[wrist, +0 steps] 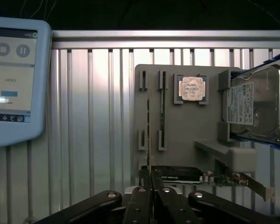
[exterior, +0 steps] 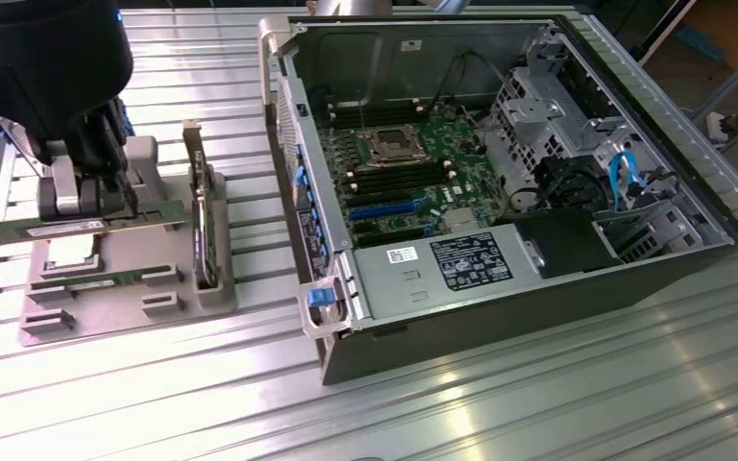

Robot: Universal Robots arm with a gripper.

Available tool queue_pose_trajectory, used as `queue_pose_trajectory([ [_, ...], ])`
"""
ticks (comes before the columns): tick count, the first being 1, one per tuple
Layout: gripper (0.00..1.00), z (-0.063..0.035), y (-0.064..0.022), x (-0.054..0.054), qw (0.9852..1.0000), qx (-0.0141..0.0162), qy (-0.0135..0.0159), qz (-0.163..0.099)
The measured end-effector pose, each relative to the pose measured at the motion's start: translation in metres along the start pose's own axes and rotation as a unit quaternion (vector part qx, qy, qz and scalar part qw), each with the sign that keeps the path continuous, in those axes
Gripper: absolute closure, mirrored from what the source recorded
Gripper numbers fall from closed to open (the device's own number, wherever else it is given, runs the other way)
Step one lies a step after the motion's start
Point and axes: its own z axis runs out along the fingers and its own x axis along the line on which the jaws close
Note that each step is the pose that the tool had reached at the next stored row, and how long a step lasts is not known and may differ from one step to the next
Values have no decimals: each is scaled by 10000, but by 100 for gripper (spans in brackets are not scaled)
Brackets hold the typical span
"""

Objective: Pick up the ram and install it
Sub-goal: 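Pick up the ram and move it above insertion slot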

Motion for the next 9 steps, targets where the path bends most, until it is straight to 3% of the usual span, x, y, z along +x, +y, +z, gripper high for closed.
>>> queue_pose_trajectory([
  [9,88,-6,-151,-2,10000,0,0,0],
])
